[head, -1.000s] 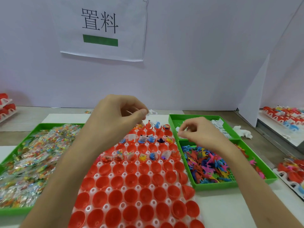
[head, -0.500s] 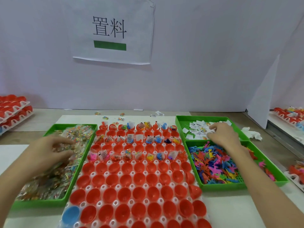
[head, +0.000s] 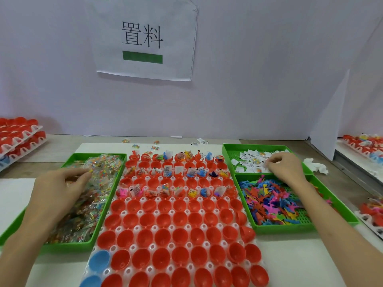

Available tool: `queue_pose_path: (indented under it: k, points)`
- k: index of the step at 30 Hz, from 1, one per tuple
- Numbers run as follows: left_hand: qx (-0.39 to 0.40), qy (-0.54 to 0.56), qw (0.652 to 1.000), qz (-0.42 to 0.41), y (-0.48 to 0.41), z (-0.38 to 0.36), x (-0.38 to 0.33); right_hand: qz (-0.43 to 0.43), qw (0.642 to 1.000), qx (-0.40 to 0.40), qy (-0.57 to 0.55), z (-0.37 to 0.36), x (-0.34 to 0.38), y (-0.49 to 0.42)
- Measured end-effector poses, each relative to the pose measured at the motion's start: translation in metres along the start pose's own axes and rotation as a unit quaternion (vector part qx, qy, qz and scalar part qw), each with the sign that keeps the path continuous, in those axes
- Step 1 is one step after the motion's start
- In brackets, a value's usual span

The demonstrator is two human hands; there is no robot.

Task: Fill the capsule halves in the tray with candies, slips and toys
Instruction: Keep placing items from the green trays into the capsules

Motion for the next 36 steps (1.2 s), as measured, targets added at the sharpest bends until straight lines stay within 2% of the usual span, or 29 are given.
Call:
queue_pose_path:
  k: [4, 11, 13, 15, 17, 18, 20, 23, 28, 31, 36]
  points:
    - [-0.053, 0.014, 0.998, -0.023, 0.005, 0.005, -0.011, 0.008, 0.996, -0.025, -0.086, 0.008, 0.003, 0.006]
    - [-0.017, 0.082, 0.996, -0.036, 0.016, 0.002, -0.035, 0.005, 0.982, 0.008, -0.186, 0.023, 0.019, 0.025]
    - [0.009, 0.154, 0.988, -0.024, 0.023, 0.002, -0.048, 0.017, 0.977, 0.032, -0.210, 0.024, 0.034, 0.037]
    - [0.076, 0.277, 0.958, -0.009, 0.034, -0.002, -0.068, 0.032, 0.968, 0.055, -0.243, 0.022, 0.055, 0.054]
    - [0.178, 0.400, 0.899, 0.019, 0.050, -0.013, -0.092, 0.054, 0.956, 0.081, -0.278, 0.020, 0.081, 0.079]
    - [0.221, 0.438, 0.871, 0.034, 0.058, -0.020, -0.101, 0.067, 0.945, 0.101, -0.304, 0.020, 0.096, 0.095]
    - [0.274, 0.472, 0.836, 0.055, 0.071, -0.030, -0.113, 0.100, 0.909, 0.165, -0.370, 0.017, 0.125, 0.129]
    - [0.303, 0.494, 0.812, 0.064, 0.082, -0.033, -0.120, 0.148, 0.858, 0.245, -0.426, 0.009, 0.160, 0.177]
    - [0.305, 0.477, 0.822, 0.055, 0.087, -0.030, -0.128, 0.145, 0.838, 0.243, -0.466, -0.015, 0.168, 0.196]
    - [0.333, 0.460, 0.823, 0.016, 0.092, -0.029, -0.138, 0.143, 0.842, 0.211, -0.475, -0.022, 0.167, 0.197]
    - [0.372, 0.445, 0.815, -0.011, 0.100, -0.030, -0.147, 0.155, 0.870, 0.160, -0.441, -0.025, 0.162, 0.198]
Point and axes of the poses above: each hand's wrist, its own y-axis away from the middle knuckle, its own z-axis out of the back of the hand, x = y × z, the point moved 5 cm from there along -y, towards the middle knuckle, and after that the axes turned 1 degree about -y, right-handed, at the moved point
